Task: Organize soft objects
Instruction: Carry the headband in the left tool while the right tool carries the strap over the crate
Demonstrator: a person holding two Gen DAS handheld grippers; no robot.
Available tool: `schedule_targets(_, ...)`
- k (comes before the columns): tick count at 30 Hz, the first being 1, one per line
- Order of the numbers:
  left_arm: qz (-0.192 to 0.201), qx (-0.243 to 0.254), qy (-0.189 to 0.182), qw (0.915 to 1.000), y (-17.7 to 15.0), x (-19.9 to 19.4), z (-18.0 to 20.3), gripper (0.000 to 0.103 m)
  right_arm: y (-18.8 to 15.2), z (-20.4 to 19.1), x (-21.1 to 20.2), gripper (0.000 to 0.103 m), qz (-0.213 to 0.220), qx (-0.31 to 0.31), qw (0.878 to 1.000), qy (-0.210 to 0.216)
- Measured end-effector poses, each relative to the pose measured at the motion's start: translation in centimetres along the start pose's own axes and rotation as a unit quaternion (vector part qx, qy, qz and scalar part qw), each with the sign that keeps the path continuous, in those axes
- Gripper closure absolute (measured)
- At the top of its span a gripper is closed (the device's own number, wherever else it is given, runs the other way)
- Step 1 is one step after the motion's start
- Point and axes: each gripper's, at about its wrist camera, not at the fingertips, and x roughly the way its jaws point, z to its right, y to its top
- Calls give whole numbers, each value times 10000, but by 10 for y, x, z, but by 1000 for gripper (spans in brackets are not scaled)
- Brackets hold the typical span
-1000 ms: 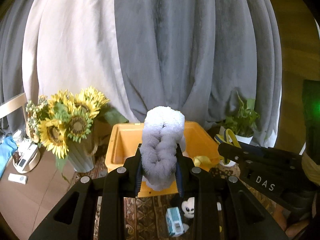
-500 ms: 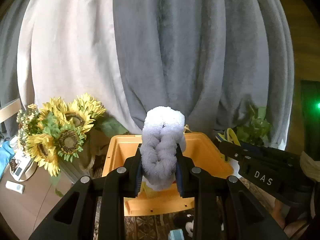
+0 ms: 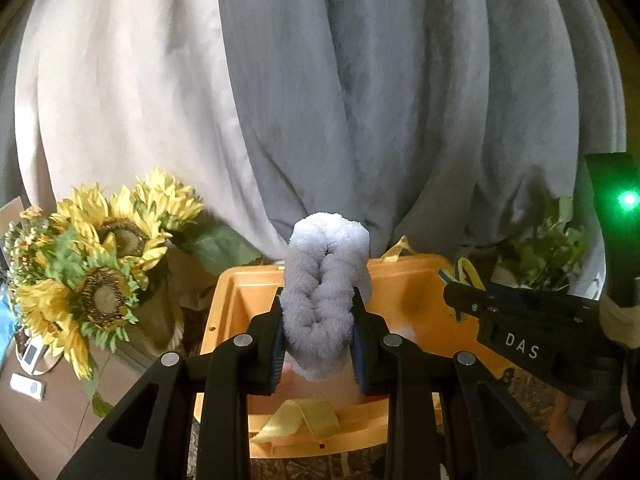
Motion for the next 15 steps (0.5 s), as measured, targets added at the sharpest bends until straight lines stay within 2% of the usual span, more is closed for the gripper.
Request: schedule_targets(15,-851,122,61,9963,-3,62,-1,75,1,18,58,76,-939,128,9954,-161)
